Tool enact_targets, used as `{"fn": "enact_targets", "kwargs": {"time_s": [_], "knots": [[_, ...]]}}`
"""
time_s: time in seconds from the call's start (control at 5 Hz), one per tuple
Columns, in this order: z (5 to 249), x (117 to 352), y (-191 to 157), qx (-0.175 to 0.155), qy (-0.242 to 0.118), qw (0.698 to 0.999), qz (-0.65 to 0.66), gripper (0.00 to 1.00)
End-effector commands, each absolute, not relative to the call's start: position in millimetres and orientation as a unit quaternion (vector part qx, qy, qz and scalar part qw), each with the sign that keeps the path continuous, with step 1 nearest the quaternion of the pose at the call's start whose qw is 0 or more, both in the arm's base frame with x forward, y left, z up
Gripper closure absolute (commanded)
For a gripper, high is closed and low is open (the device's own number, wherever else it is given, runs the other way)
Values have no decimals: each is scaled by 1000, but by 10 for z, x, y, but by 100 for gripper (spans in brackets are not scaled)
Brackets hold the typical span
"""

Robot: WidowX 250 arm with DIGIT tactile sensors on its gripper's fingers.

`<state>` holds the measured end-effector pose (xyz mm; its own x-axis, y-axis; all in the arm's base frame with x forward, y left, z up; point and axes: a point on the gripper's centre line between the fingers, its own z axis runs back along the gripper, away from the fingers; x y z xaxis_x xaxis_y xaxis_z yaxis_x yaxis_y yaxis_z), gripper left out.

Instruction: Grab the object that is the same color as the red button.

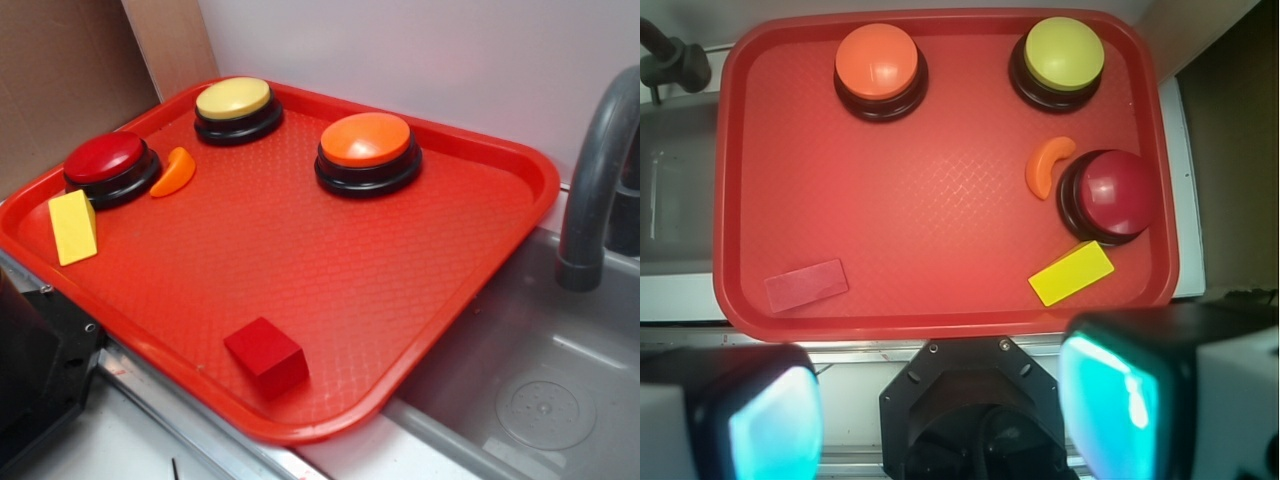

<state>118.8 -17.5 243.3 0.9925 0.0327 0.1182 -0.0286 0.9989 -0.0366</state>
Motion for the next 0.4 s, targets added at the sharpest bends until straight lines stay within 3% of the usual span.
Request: {"fn": "enact_targets", "kwargs": {"time_s": [0.0,0.2], "knots": [[2433,1188,-175,-17,-59,998,15,0],[2218,1350,-588,6,-76,988,137,0]]}}
